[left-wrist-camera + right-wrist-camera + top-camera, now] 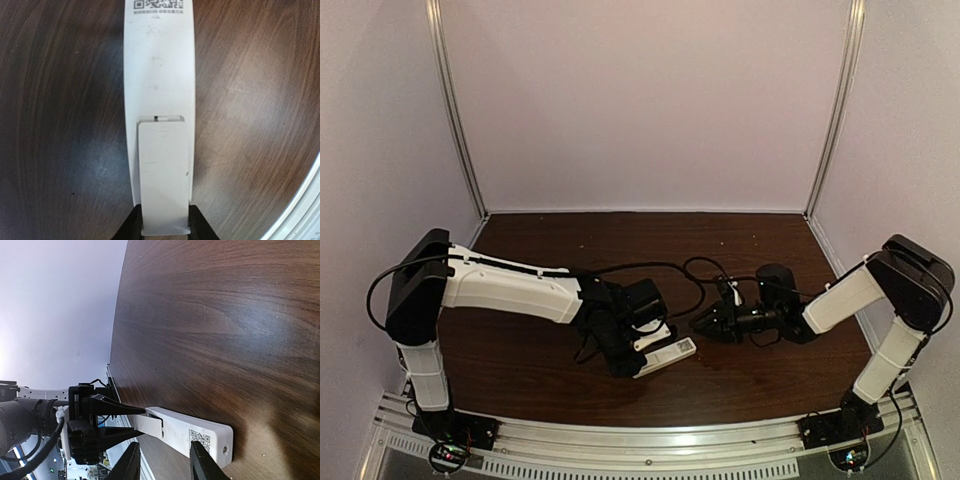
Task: Load the batteries into the remote control
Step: Load the battery cover onto the remote control without the battery cover.
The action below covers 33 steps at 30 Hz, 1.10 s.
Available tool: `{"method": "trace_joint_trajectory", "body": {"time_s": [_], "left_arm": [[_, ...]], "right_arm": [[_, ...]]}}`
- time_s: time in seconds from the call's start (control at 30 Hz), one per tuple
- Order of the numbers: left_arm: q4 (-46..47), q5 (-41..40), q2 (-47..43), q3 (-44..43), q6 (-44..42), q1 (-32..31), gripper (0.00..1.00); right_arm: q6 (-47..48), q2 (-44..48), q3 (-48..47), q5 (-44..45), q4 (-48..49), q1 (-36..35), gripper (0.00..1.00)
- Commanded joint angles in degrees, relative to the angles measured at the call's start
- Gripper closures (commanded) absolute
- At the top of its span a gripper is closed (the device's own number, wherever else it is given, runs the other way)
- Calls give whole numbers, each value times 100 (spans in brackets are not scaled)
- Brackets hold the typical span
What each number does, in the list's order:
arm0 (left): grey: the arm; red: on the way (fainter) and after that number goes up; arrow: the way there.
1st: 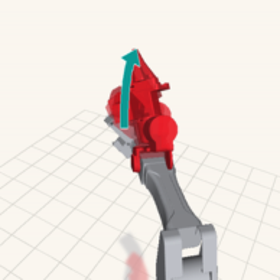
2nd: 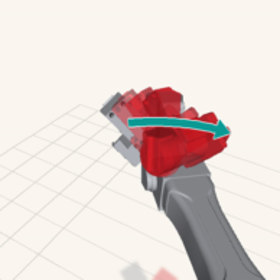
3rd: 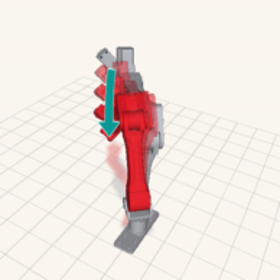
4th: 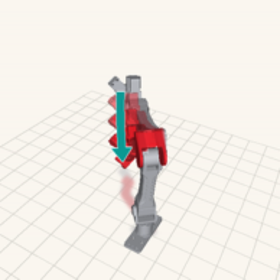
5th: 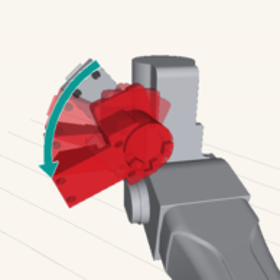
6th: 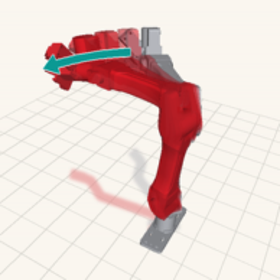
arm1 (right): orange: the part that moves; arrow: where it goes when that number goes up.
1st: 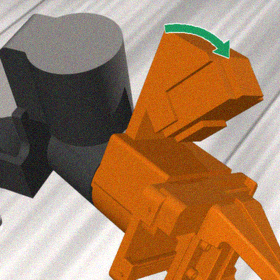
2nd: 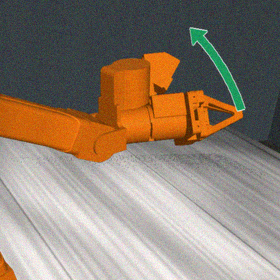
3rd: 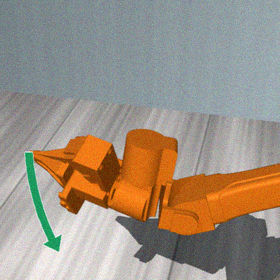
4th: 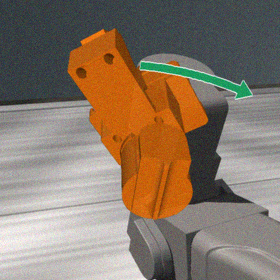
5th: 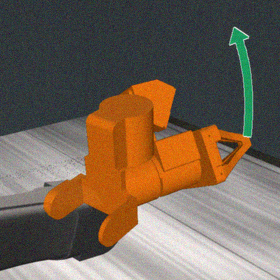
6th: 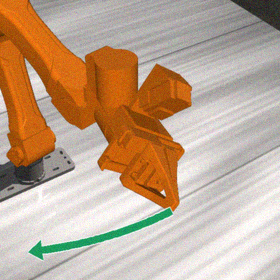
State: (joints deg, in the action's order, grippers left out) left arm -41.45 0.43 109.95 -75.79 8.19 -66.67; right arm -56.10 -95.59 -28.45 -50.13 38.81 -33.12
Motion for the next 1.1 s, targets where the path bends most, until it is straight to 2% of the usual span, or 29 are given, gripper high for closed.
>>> {"method": "trace_joint_trajectory", "body": {"time_s": [0.0, 0.57, 0.7, 0.87, 1.07], "left_arm": [[-3, 147, 4, -155, 81, 14, 69], [-97, 117, 186, -235, 110, 85, 65], [-117, 174, 119, -252, 135, 85, 58], [-22, 218, -246, -223, 174, 100, 44], [437, 633, -971, 262, 472, 494, 40]], "right_arm": [[121, -204, -2, 69, 35, -73, 64], [2, -313, 3, 38, 236, -159, 65], [-11, -297, 3, 25, 246, -160, 65], [-7, -189, -12, 25, 218, -159, 64], [191, 257, -84, 117, -187, -84, 65]]}}
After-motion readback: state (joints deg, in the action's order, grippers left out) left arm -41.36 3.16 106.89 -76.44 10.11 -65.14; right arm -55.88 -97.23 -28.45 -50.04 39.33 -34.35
